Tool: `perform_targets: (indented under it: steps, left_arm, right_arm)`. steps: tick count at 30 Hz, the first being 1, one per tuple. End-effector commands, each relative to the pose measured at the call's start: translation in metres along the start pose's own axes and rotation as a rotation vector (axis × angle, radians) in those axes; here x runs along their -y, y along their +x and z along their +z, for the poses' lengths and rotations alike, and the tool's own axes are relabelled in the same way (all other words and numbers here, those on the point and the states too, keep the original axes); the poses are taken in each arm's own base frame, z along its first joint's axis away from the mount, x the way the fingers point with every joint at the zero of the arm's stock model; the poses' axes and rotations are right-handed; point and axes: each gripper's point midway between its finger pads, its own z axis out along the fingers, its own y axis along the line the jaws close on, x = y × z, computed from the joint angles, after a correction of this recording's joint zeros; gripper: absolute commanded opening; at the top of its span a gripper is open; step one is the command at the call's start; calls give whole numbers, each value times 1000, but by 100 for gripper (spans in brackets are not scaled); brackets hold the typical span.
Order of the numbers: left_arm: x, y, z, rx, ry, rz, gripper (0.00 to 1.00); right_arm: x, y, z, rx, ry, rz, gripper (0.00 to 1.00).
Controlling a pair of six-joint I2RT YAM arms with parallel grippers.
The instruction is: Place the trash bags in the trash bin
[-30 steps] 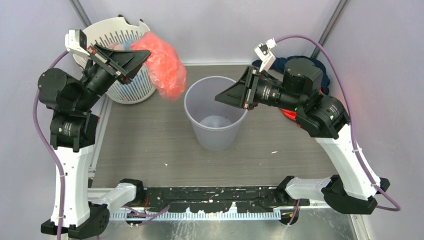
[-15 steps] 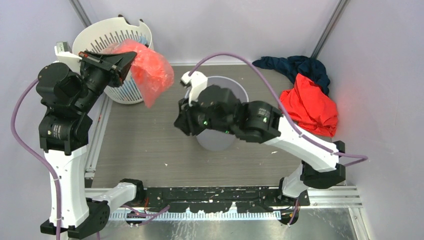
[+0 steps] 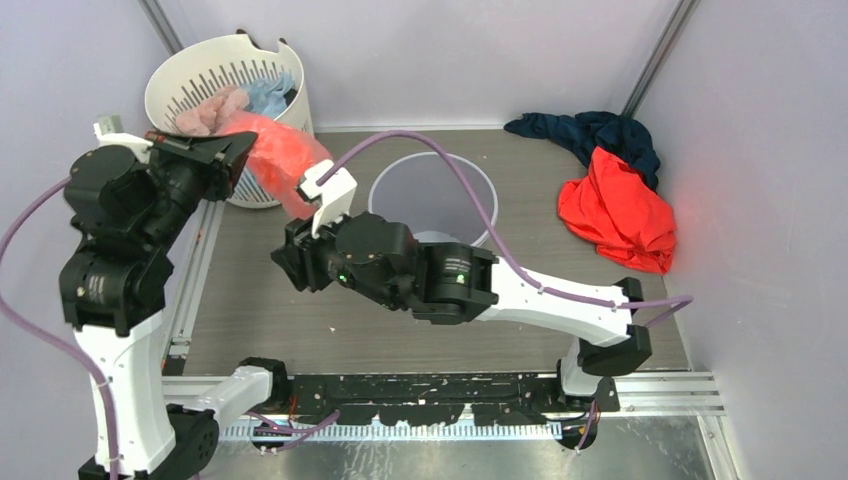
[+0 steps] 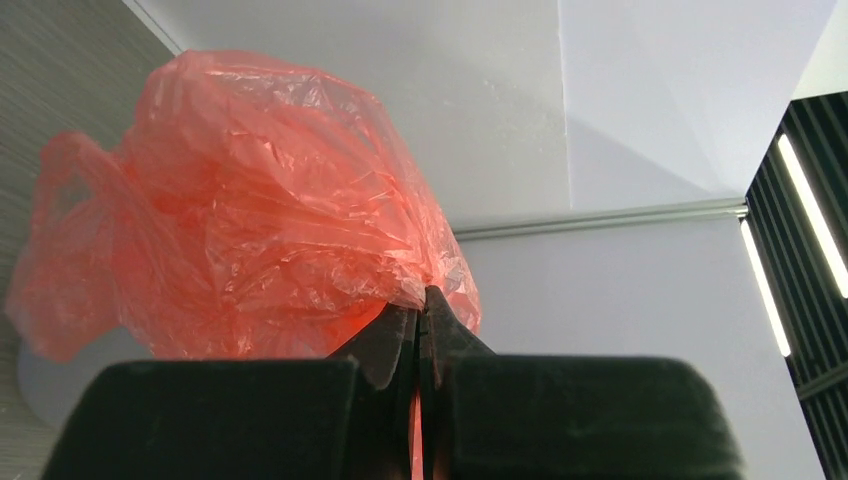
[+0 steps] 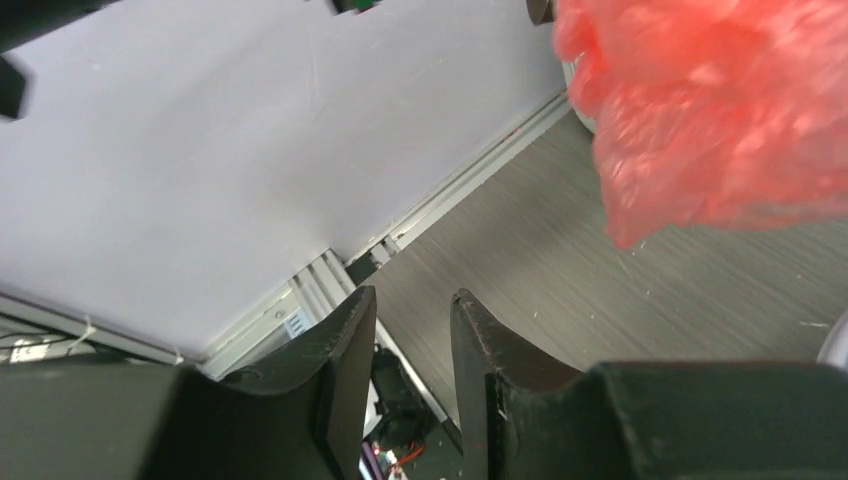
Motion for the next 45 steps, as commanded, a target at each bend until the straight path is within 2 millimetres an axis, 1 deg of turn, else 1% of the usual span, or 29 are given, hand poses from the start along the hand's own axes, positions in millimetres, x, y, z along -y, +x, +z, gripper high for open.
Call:
perform_targets:
  steps: [1, 4, 7, 9, 13, 16, 22, 24, 27, 28, 30, 32, 34, 35, 38, 40, 41, 43, 45]
  left_arm:
    - [18, -22, -43, 110, 52, 79, 0]
    - [23, -14, -44, 66, 75, 91, 0]
    - [29, -1, -48, -5, 115, 91, 0]
    - [36, 6, -54, -45, 155, 95, 0]
    - [46, 18, -66, -115, 203, 88, 0]
    - [51, 23, -73, -147, 234, 75, 0]
    - [58, 34, -88, -213, 278, 46, 0]
    - [58, 37, -93, -228, 289, 34, 0]
    - [59, 39, -96, -237, 298, 14, 0]
    - [58, 39, -94, -237, 298, 9, 0]
    - [58, 37, -90, -227, 295, -5, 0]
    - [57, 36, -80, -225, 296, -22, 0]
    - [56, 37, -68, -232, 284, -36, 0]
    - [56, 38, -63, -241, 283, -45, 0]
    - [58, 42, -49, -272, 299, -81, 0]
    - [59, 43, -40, -278, 304, -102, 0]
    - [59, 43, -36, -281, 301, -108, 0]
    - [60, 43, -29, -286, 306, -117, 0]
    - [61, 43, -22, -291, 312, -129, 0]
  right_arm:
    - [-9, -61, -2, 191, -22, 30, 40]
    - [-12, -64, -4, 181, -45, 3, 41]
    - [0, -71, -5, 188, -10, -14, 40]
    - [11, -77, -3, 198, -5, -7, 40]
    - [39, -90, 6, 216, 14, 18, 40]
    - [64, -100, 14, 231, 52, 26, 40]
    - [116, -131, 21, 280, 130, 50, 40]
    - [129, -142, 22, 293, 143, 54, 39]
    - [135, -149, 23, 292, 126, 47, 40]
    - [134, -149, 22, 285, 115, 44, 40]
    - [125, -145, 19, 260, 63, 52, 39]
    - [113, -137, 10, 230, 6, 72, 38]
    - [111, -125, -6, 216, 24, 75, 38]
    - [114, -120, -16, 214, 47, 76, 38]
    - [133, -111, -53, 203, 140, 91, 41]
    - [135, -105, -77, 175, 144, 106, 42]
    - [131, -101, -87, 155, 122, 117, 43]
    - [120, -92, -98, 110, 60, 144, 43]
    - [99, -84, -106, 63, -32, 155, 43]
